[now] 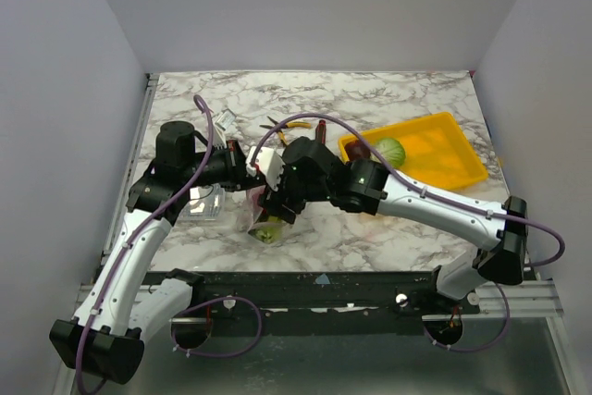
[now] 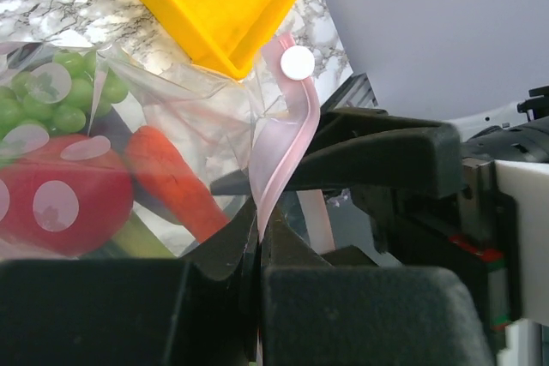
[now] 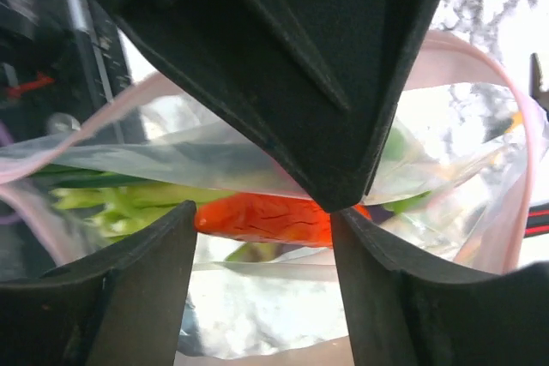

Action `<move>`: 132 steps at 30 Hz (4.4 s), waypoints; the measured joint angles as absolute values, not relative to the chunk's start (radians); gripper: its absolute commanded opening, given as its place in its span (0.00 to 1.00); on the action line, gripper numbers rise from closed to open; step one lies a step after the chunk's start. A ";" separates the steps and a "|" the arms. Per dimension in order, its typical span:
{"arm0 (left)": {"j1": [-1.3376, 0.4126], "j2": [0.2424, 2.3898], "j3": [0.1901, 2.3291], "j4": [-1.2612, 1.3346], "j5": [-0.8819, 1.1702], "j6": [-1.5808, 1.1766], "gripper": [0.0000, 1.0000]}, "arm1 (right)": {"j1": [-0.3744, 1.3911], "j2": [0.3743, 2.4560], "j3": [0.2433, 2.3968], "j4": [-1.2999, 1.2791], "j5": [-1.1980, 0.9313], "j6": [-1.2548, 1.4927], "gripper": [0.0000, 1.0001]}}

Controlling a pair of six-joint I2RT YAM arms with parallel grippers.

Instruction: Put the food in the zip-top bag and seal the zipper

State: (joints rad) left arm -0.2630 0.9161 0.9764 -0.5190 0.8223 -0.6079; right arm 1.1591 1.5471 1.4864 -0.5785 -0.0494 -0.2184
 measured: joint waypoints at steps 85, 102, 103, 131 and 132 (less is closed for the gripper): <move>-0.449 0.979 1.169 -0.607 0.445 -0.083 0.00 | 0.751 1.179 1.241 -0.187 -0.234 0.212 1.00; -0.413 1.087 1.234 -0.647 0.685 -0.083 0.00 | 0.508 1.245 1.113 -0.062 -0.876 0.000 0.86; -0.413 1.087 1.234 -0.649 0.690 -0.083 0.00 | 0.486 1.245 1.091 -0.036 -0.900 0.010 0.86; -0.412 1.107 1.235 -0.672 0.739 -0.081 0.00 | 0.433 1.436 1.042 0.586 -1.272 0.378 0.00; -0.412 1.109 1.238 -0.674 0.739 -0.084 0.00 | 0.433 1.437 1.037 0.606 -1.272 0.394 0.00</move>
State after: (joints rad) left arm -0.4122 1.1088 1.2377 -0.6739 0.7391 -0.0837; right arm 0.4328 1.4372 1.0374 0.6064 -1.2724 0.3939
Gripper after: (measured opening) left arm 0.018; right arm 0.033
